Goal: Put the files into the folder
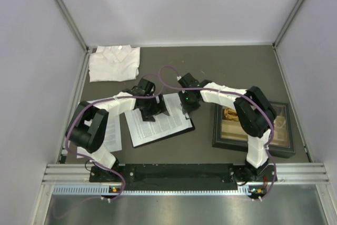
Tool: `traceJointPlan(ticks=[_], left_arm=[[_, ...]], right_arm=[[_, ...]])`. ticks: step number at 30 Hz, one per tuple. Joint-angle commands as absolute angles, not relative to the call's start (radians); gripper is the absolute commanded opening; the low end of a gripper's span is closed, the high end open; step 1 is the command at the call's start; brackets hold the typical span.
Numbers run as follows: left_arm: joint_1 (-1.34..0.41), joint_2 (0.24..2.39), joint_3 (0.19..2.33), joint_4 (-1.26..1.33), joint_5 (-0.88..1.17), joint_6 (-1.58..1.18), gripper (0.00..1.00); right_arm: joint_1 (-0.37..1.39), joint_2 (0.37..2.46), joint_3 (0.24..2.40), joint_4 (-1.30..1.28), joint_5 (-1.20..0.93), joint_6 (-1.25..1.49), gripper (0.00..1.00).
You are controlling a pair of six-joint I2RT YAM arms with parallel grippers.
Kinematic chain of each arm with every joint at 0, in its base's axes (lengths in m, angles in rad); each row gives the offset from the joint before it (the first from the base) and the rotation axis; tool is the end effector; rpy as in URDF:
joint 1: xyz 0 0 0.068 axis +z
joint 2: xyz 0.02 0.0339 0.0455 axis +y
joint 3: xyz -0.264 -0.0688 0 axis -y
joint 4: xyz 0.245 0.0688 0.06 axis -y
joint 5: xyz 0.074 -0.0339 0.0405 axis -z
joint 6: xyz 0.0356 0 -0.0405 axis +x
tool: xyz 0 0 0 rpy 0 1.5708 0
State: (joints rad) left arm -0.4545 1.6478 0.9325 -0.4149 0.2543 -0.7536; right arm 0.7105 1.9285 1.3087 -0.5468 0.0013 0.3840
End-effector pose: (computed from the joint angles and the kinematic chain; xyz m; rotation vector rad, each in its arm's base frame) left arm 0.2754 -0.1445 0.1632 -0.3437 2.8283 -0.6619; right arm 0.2955 0.2542 0.1665 -0.4516 2.7439 0.2949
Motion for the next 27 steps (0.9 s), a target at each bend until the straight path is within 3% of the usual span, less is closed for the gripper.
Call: traceJointPlan(ticks=[1,15,27], left_arm=[[-0.431,1.732,0.900,-0.476,0.132,-0.660,0.87],[-0.430,1.787,0.931,-0.503,0.129,-0.577,0.87],[-0.431,1.735,0.939,-0.440,0.236,-0.589,0.90]], right_arm=[[0.675,1.927,1.232,-0.454,-0.164,0.387,0.00],[0.630,1.947,1.183,-0.380,-0.265,0.390,0.00],[0.634,1.922,1.242,-0.455,-0.154,0.373,0.00]])
